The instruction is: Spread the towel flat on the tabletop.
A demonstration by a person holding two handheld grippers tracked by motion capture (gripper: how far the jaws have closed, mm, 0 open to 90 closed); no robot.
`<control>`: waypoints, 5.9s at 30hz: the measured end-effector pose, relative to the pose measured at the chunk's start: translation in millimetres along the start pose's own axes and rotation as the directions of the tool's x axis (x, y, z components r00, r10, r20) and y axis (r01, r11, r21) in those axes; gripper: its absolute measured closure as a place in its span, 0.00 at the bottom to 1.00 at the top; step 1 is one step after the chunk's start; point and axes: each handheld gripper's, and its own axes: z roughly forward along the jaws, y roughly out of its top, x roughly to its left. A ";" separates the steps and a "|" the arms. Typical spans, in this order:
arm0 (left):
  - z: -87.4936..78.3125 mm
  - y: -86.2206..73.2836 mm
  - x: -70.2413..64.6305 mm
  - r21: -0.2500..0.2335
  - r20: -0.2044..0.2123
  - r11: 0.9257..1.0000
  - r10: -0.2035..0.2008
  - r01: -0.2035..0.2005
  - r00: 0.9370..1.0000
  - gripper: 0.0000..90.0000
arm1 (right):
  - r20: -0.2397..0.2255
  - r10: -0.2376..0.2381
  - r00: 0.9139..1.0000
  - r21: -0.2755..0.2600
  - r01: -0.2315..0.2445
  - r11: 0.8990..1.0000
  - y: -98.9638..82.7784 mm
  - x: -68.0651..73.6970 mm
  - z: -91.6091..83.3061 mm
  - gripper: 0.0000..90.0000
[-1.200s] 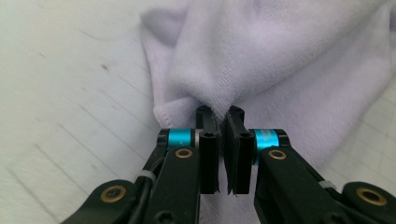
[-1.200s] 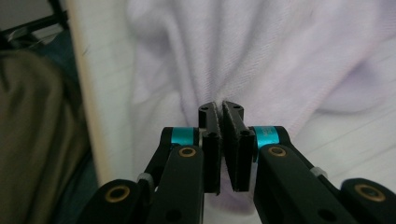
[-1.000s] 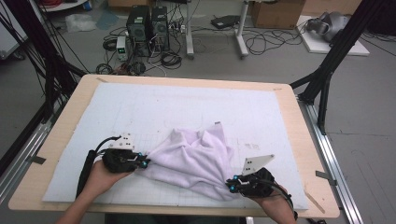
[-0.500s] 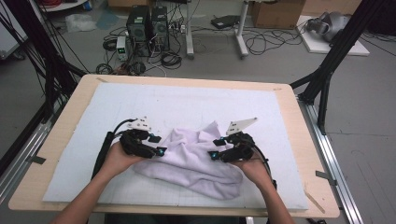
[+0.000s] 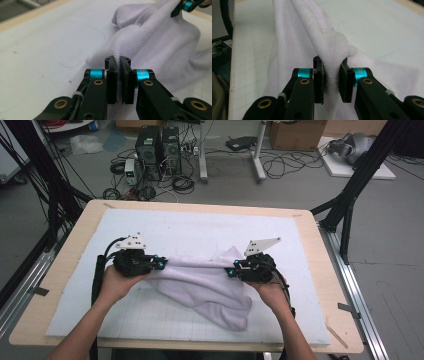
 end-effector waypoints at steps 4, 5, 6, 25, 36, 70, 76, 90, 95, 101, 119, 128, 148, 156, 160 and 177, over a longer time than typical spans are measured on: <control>-13.3 -4.5 -10.9 0.010 0.000 0.999 0.033 -0.033 0.999 0.94 | -0.002 -0.046 0.999 0.017 0.046 0.999 0.3 20.6 -2.8 0.84; -17.4 -18.7 -20.8 0.033 0.011 0.999 0.039 -0.039 0.999 0.94 | -0.010 -0.054 0.998 0.023 0.054 0.998 -4.4 25.3 -1.9 0.84; -17.6 -28.2 -25.6 0.049 0.020 0.998 0.041 -0.042 0.999 0.94 | -0.024 -0.052 0.998 0.031 0.053 0.998 -10.6 30.2 -0.4 0.84; -3.0 -31.0 -25.2 0.055 0.091 0.998 0.021 -0.027 0.996 0.57 | -0.060 0.009 0.998 0.001 -0.009 1.000 -29.6 27.7 -19.3 0.54; 70.6 -33.5 -10.3 0.254 0.144 0.966 0.012 -0.048 0.989 0.93 | -0.085 0.089 0.992 0.177 -0.073 0.982 -68.5 4.3 18.0 0.89; 40.0 -47.4 12.9 0.216 -0.018 0.976 -0.030 0.034 0.999 0.67 | 0.040 0.115 0.993 0.163 -0.120 0.979 -70.6 -5.6 4.8 0.58; 60.7 -62.5 16.9 0.312 -0.048 0.949 -0.026 0.040 0.999 0.84 | 0.076 0.143 0.987 0.174 -0.154 0.973 -88.1 -9.9 16.7 0.68; 24.2 -37.3 19.8 0.142 -0.094 0.987 -0.059 0.072 0.994 0.98 | 0.120 0.053 0.991 0.103 -0.066 0.992 -52.6 -20.0 -9.2 0.97; 17.5 -22.6 27.2 0.101 -0.125 0.993 -0.051 0.064 0.991 0.98 | 0.139 0.014 0.990 0.134 -0.033 0.990 -36.6 -29.0 -10.9 0.97; 21.0 20.0 69.4 0.053 -0.239 0.996 -0.058 0.073 0.969 0.98 | 0.235 -0.003 0.972 0.127 -0.027 0.991 10.7 -75.6 -23.1 0.98; 34.6 -14.5 84.0 0.065 -0.194 0.989 -0.118 0.133 0.974 0.60 | 0.215 0.168 0.962 0.049 -0.182 0.982 -21.7 -96.0 3.6 0.59; 5.5 -53.0 49.6 0.056 -0.081 0.993 -0.101 0.106 0.992 0.52 | 0.096 0.089 0.991 0.029 -0.092 0.995 -42.3 -34.4 -4.7 0.50; 14.4 -95.4 -6.4 0.184 0.084 0.980 0.062 -0.077 0.995 0.99 | -0.055 -0.059 0.997 0.143 0.066 0.987 -75.7 41.9 23.5 0.92; 6.7 -80.7 -3.3 0.143 0.050 0.987 0.064 -0.071 0.997 1.00 | -0.036 -0.071 0.997 0.102 0.075 0.992 -62.2 34.9 4.5 0.93; 3.2 -72.8 -3.2 0.119 0.058 0.990 0.069 -0.075 0.996 1.00 | -0.015 -0.063 0.998 0.073 0.064 0.995 -49.3 24.9 -5.6 0.93; 29.4 -93.7 -22.7 0.196 0.111 0.971 0.116 -0.136 0.987 0.89 | -0.054 -0.018 0.998 0.092 0.023 0.995 -74.1 32.5 12.3 0.62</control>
